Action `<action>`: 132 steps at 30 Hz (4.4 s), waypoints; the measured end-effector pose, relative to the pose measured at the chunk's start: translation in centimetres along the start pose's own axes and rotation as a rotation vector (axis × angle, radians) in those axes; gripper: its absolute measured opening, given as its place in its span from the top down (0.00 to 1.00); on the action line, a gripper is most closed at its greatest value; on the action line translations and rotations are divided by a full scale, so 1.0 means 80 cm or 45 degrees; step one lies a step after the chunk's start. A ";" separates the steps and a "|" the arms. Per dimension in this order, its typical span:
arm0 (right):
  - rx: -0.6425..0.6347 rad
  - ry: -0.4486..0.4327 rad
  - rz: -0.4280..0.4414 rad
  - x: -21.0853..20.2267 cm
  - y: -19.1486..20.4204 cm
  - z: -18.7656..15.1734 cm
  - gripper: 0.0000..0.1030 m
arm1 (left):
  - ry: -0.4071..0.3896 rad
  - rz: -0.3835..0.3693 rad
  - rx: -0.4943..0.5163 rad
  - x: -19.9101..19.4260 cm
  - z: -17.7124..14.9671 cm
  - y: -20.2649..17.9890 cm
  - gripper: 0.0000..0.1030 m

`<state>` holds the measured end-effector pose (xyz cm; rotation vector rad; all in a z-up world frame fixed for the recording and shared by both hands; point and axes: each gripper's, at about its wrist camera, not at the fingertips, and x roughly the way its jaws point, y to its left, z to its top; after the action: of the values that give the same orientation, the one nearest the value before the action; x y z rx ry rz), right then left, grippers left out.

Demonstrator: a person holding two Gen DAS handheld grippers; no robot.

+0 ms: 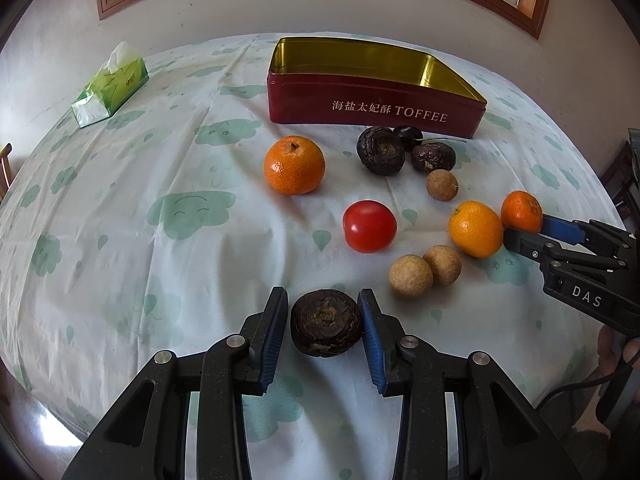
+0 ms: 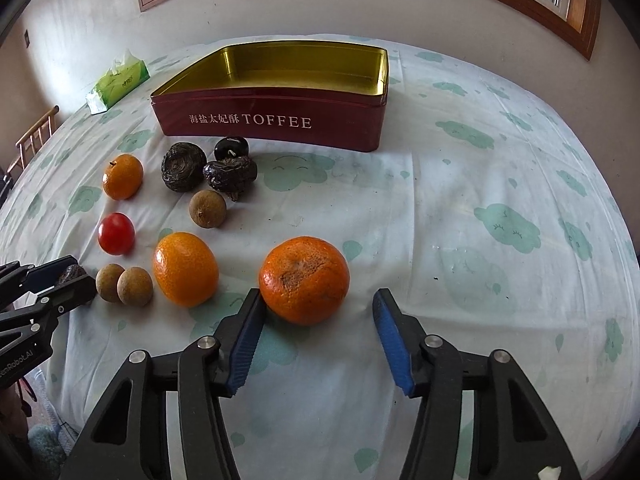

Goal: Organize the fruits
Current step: 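Close the left tool on the dark brown fruit while the right tool grasps the large tangerine, then lift and carry the dark fruit in the left tool and tangerine in the right tool over the tin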

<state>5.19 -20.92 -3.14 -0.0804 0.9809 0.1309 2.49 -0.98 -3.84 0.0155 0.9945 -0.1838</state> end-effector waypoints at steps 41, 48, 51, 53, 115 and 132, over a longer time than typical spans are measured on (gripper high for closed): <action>0.023 -0.030 0.023 -0.017 -0.004 0.006 0.65 | -0.007 -0.035 -0.040 -0.002 -0.001 0.005 0.66; 0.018 -0.019 0.047 -0.005 0.000 0.012 0.61 | -0.012 -0.042 -0.047 -0.002 -0.002 0.005 0.66; 0.008 -0.010 0.063 0.003 0.002 0.017 0.61 | -0.012 -0.043 -0.051 -0.002 -0.002 0.006 0.66; 0.005 -0.008 0.070 0.008 0.005 0.020 0.63 | -0.011 -0.045 -0.054 -0.002 -0.002 0.006 0.66; 0.095 -0.134 0.047 0.029 -0.029 0.184 0.65 | -0.245 -0.065 0.056 0.034 0.246 0.011 0.66; 0.074 -0.059 0.047 0.073 -0.027 0.196 0.65 | -0.060 -0.005 0.050 0.112 0.253 0.006 0.66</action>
<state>21.58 -20.65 0.72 -0.0059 0.9392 0.1372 24.20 -3.77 -0.31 0.0448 0.9442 -0.2065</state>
